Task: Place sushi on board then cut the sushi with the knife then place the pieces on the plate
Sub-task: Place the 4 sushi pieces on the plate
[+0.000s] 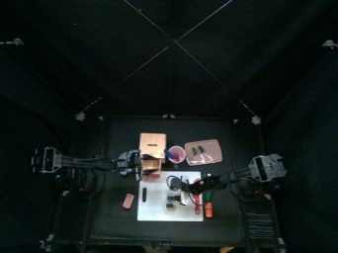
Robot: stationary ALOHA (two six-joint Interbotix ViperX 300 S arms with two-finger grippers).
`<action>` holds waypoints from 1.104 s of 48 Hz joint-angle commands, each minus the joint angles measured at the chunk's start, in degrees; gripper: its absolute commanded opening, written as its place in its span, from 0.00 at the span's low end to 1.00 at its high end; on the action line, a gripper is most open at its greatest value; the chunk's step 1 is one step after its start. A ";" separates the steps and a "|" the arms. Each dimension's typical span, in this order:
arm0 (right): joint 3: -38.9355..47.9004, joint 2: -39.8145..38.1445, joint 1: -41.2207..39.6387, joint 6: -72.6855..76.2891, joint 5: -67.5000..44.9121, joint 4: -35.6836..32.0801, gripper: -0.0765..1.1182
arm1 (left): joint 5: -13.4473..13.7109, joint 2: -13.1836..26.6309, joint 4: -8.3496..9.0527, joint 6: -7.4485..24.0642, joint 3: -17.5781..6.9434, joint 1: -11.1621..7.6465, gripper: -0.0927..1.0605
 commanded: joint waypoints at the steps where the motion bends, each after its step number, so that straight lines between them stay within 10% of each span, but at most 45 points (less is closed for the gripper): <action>1: -1.41 -0.53 0.00 0.00 -0.62 -0.09 0.79 | -0.62 -0.18 0.00 0.09 -0.79 0.26 0.85; 30: -1.32 1.23 -0.62 0.00 1.93 3.52 0.56 | -0.62 -0.18 0.00 0.09 -0.53 0.18 0.85; 53: 18.37 -29.71 -12.83 -0.18 38.85 14.85 0.56 | -0.62 -0.18 0.00 0.09 0.00 0.97 0.85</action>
